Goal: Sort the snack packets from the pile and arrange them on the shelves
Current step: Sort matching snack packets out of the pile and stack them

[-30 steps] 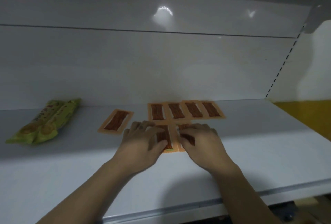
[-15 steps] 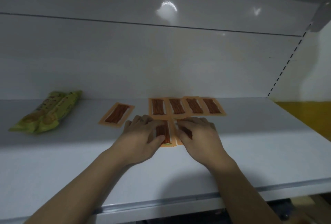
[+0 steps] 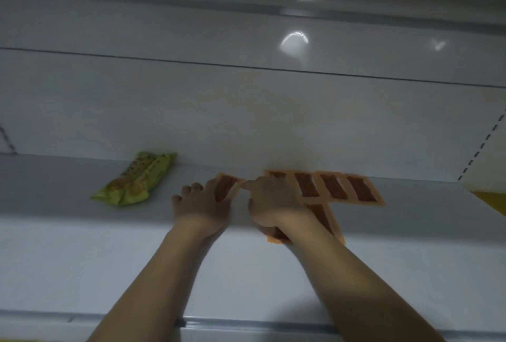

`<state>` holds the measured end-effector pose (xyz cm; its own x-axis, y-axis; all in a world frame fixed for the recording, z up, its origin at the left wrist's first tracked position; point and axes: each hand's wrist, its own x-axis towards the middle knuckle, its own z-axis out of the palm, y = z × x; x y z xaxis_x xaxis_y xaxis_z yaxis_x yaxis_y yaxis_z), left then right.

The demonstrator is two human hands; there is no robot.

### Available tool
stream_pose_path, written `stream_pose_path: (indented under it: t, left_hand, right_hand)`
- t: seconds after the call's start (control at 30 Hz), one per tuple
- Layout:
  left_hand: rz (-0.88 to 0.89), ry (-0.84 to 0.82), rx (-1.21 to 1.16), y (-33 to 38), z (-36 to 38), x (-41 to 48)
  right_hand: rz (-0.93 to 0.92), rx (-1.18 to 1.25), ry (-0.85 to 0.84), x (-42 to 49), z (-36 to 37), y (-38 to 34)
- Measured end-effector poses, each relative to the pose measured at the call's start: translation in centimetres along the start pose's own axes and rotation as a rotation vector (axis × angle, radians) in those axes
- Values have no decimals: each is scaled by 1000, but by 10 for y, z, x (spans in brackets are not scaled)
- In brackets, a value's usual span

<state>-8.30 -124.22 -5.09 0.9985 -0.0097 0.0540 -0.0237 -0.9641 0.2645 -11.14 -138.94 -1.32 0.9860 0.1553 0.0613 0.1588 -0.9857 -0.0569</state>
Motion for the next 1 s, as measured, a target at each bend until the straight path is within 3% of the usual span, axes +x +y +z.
stream_pose_path:
  t: [0.2, 0.3, 0.43, 0.6, 0.67, 0.83, 0.9, 1.0]
  left_hand:
    - [38, 7, 85, -3, 0, 2]
    - [10, 21, -47, -1, -3, 3]
    - [-43, -33, -462, -4, -6, 5]
    - [61, 8, -350, -7, -13, 6]
    - [90, 34, -457, -1, -13, 4]
    - [173, 61, -932, 13, -13, -8]
    - [255, 6, -955, 20, -14, -14]
    - [305, -8, -794, 36, -17, -18]
  right_hand:
    - [-26, -8, -62, -10, 25, -3]
    - [-42, 20, -6, -14, 29, 1]
    - [-18, 166, 16, -15, 29, 2]
    - [-37, 206, 43, -10, 36, 4]
    - [-43, 287, 56, -11, 32, 5]
    - [-20, 824, 268, -14, 14, 5]
    - [9, 905, 415, -12, 8, 10]
    - [68, 970, 483, -15, -9, 22]
